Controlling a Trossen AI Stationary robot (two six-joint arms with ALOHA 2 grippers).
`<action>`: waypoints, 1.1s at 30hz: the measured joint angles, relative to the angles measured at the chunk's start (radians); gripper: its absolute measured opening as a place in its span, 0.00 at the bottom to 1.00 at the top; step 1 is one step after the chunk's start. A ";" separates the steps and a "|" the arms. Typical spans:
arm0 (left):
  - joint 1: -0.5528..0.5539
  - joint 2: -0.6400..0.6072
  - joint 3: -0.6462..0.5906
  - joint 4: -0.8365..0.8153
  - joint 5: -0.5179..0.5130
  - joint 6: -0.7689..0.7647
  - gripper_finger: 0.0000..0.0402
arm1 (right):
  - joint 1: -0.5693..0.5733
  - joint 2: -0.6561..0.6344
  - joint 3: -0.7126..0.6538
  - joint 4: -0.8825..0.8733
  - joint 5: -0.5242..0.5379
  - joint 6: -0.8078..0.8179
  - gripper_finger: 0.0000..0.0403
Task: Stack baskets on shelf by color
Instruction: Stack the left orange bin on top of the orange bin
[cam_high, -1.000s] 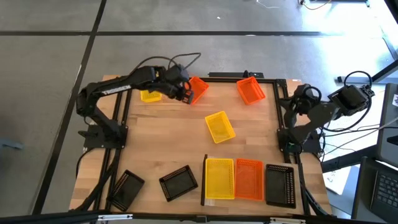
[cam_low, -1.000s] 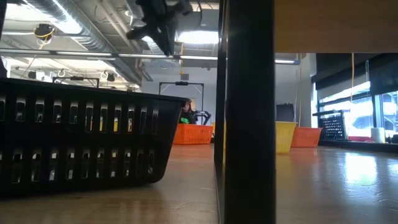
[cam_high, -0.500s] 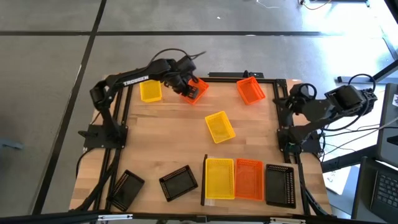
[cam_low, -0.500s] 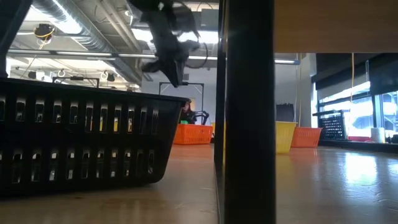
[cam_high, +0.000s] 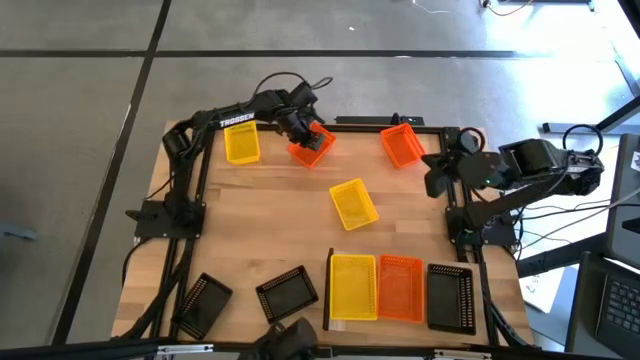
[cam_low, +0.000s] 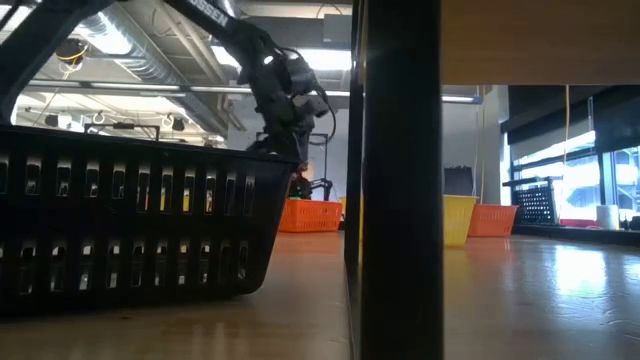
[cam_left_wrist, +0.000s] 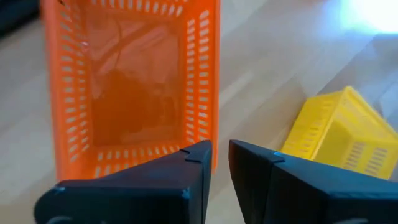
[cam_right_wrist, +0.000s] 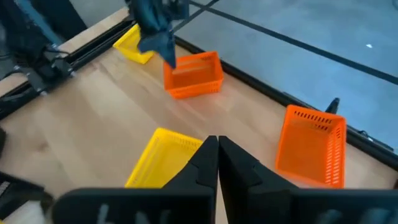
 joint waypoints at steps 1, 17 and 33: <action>-0.001 0.009 0.000 0.004 0.002 0.010 0.12 | -0.014 0.004 0.000 0.007 0.000 -0.004 0.02; -0.049 0.050 0.000 0.042 -0.061 0.124 0.12 | -0.171 0.016 0.000 0.013 -0.053 -0.014 0.02; -0.085 0.050 0.000 0.044 -0.158 0.116 0.12 | -0.197 0.034 0.000 0.064 -0.079 -0.094 0.02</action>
